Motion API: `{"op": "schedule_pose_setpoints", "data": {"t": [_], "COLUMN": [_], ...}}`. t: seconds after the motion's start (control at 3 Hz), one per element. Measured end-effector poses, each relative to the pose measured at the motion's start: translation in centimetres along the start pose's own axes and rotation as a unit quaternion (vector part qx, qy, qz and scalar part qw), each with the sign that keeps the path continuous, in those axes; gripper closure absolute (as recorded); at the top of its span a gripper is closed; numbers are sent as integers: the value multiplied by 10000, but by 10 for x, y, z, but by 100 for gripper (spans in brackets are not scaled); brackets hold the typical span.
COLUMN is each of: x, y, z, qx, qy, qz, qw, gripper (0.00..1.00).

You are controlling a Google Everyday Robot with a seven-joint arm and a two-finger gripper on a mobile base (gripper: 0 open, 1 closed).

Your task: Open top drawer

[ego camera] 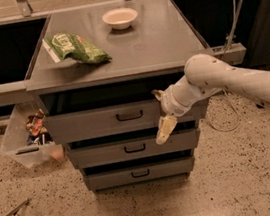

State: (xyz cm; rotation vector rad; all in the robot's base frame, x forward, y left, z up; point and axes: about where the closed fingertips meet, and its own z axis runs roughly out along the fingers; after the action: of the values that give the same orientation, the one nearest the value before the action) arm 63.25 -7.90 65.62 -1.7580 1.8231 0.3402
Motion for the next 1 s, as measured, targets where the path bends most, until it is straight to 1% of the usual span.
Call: {"op": "schedule_pose_setpoints", "data": {"t": [0.33,0.67,1.0], "x": [0,0,-1], "y": [0,13,40], "z": [1,-1,-10], "qx": [-4,47,59], "qy": [4,114,190], "qz": [-3,-40,-8], "qw": [10000,9999,9998], "gripper": [0,0,0]}}
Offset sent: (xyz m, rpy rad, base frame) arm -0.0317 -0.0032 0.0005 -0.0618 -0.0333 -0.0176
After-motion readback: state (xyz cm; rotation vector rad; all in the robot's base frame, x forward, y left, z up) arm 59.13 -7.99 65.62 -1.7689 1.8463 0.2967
